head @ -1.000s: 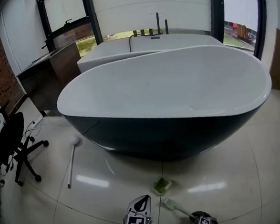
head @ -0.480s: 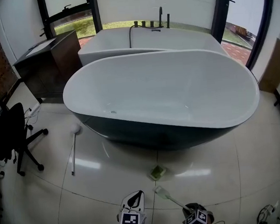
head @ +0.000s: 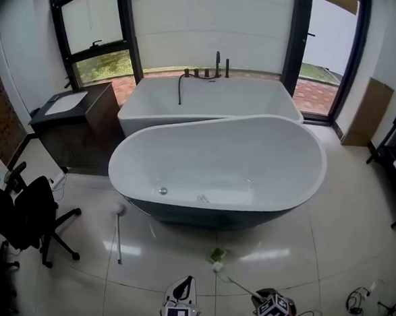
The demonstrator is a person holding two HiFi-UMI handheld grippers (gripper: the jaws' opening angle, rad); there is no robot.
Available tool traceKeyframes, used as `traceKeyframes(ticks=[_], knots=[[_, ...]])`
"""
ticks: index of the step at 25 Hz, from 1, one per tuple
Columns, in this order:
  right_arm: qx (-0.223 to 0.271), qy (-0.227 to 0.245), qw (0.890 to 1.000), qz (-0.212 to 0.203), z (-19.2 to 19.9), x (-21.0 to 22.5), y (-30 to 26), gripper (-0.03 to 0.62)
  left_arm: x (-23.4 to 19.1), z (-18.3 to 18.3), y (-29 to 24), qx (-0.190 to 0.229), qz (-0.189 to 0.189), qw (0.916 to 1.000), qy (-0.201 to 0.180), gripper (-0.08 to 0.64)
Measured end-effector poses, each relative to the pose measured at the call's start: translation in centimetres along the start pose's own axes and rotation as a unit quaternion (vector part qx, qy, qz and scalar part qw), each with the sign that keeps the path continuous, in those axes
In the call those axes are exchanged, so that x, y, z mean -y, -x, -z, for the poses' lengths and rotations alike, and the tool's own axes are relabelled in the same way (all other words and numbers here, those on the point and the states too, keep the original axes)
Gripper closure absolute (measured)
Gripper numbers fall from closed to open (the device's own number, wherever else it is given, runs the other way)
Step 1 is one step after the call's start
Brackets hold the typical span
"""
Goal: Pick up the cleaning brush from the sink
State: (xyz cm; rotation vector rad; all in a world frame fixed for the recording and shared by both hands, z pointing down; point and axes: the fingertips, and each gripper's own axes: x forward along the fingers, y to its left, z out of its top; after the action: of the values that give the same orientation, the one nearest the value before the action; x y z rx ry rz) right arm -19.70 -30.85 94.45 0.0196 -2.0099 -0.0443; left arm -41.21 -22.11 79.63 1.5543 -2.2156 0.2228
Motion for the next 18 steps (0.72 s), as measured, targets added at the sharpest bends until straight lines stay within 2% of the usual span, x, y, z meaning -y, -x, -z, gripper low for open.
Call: traceKeyframes(ticks=[3, 6, 8, 12, 15, 18], knots=[[0.036, -0.05, 0.998, 0.018, -3.9, -0.7, 10.4, 0.545, 2.3, -7.6, 5.9, 0.013, 0.008, 0.9999, -0.008, 0.554], [0.097, -0.127, 0.986, 0.051, -7.0, -0.9, 23.0, 0.545, 6.7, -15.5, 11.7, 0.033, 0.035, 0.9988, -0.015, 0.554], [0.141, -0.183, 0.969, 0.089, -7.9, -1.7, 29.6, 0.545, 9.0, -18.7, 15.1, 0.045, 0.062, 0.9967, -0.026, 0.554], [0.207, -0.269, 0.925, 0.171, -7.4, -4.5, 43.3, 0.545, 14.8, -24.4, 22.4, 0.064, 0.132, 0.9874, -0.061, 0.554], [0.235, -0.3, 0.898, 0.219, -4.2, -6.1, 53.3, 0.545, 21.7, -28.1, 27.6, 0.079, 0.174, 0.9782, -0.083, 0.554], [0.264, -0.316, 0.876, 0.252, 0.3, -6.4, 62.2, 0.545, 29.7, -30.9, 32.1, 0.104, 0.194, 0.9708, -0.095, 0.554]])
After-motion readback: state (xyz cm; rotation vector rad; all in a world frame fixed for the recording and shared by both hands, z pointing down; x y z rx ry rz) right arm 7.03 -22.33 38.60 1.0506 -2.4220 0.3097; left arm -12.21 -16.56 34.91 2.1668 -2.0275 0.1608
